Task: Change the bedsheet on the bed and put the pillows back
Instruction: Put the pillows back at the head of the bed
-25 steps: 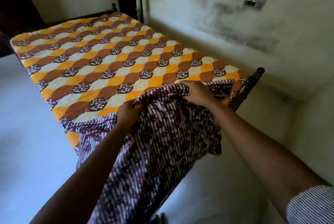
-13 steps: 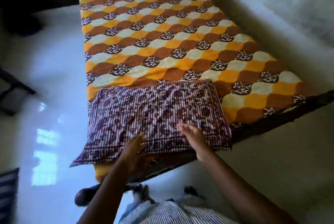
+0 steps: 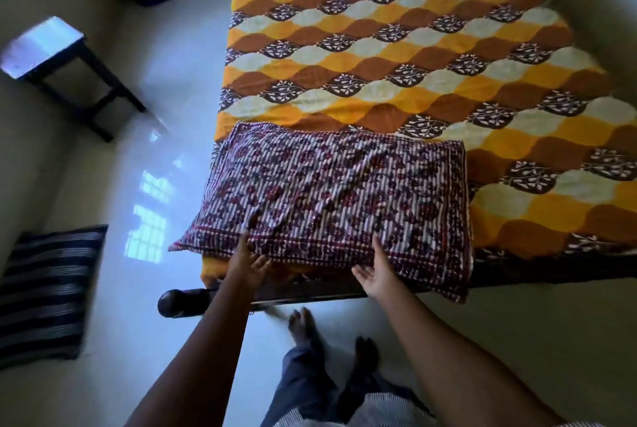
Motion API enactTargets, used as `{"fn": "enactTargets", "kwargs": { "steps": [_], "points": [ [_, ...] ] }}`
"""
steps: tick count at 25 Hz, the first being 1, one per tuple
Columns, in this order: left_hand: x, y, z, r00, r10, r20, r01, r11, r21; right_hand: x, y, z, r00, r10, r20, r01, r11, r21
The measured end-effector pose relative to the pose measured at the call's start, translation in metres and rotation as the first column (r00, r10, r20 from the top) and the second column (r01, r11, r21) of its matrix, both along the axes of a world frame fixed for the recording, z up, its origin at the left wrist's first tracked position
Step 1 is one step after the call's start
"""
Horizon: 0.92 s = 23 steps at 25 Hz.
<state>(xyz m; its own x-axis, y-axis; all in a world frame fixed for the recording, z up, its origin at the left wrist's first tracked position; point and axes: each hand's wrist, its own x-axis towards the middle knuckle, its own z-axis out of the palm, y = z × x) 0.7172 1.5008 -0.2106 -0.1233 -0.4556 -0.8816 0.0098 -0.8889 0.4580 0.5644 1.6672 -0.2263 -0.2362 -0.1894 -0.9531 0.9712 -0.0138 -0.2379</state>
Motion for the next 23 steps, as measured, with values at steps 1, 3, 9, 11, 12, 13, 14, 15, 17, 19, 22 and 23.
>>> {"fn": "enactTargets", "kwargs": {
  "steps": [1, 3, 9, 11, 12, 13, 14, 15, 17, 19, 22, 23],
  "points": [
    [-0.004, -0.008, -0.003, 1.000, -0.014, 0.004, 0.014, 0.999, 0.053, -0.004, -0.005, -0.002, 0.999, -0.049, 0.024, 0.048, 0.999, 0.023],
    [-0.011, -0.018, -0.004, 0.992, -0.129, -0.003, 0.126, 0.967, 0.221, -0.013, -0.014, -0.007, 0.989, -0.135, 0.053, 0.131, 0.989, 0.070],
    [-0.001, -0.074, -0.091, 0.999, 0.039, 0.031, -0.041, 0.998, 0.044, -0.048, -0.042, 0.000, 0.990, -0.053, -0.132, 0.079, 0.977, 0.196],
    [-0.009, -0.073, -0.067, 0.982, 0.164, 0.098, -0.163, 0.986, -0.027, -0.064, -0.038, 0.022, 0.973, 0.016, -0.229, 0.020, 0.988, 0.155],
    [-0.014, -0.066, -0.037, 0.979, 0.194, 0.063, -0.189, 0.978, -0.088, -0.072, -0.034, 0.033, 0.959, 0.047, -0.278, -0.011, 0.991, 0.130],
    [-0.020, -0.052, -0.006, 0.982, 0.187, 0.007, -0.184, 0.972, -0.147, -0.079, -0.028, 0.043, 0.944, 0.071, -0.321, -0.036, 0.993, 0.116],
    [-0.023, -0.038, 0.017, 0.988, 0.152, -0.028, -0.154, 0.973, -0.171, -0.085, -0.021, 0.051, 0.928, 0.095, -0.362, -0.057, 0.992, 0.113],
    [-0.022, -0.023, 0.034, 0.989, 0.137, -0.060, -0.146, 0.973, -0.177, -0.091, -0.011, 0.059, 0.914, 0.110, -0.390, -0.078, 0.992, 0.097],
    [0.001, 0.000, 0.040, 0.985, 0.119, -0.127, -0.141, 0.975, -0.173, -0.091, 0.015, 0.066, 0.890, 0.126, -0.438, -0.110, 0.992, 0.063],
    [0.036, 0.028, 0.028, 0.982, 0.093, -0.166, -0.116, 0.984, -0.138, -0.069, 0.052, 0.057, 0.881, 0.171, -0.441, -0.170, 0.985, 0.041],
    [0.083, 0.078, -0.002, 0.978, 0.197, -0.070, -0.202, 0.976, -0.077, -0.006, 0.111, 0.022, 0.899, 0.228, -0.374, -0.222, 0.973, 0.060],
    [0.091, 0.091, -0.010, 0.980, 0.196, -0.022, -0.197, 0.978, -0.071, 0.008, 0.126, 0.006, 0.900, 0.258, -0.352, -0.238, 0.966, 0.100]
  ]
}}
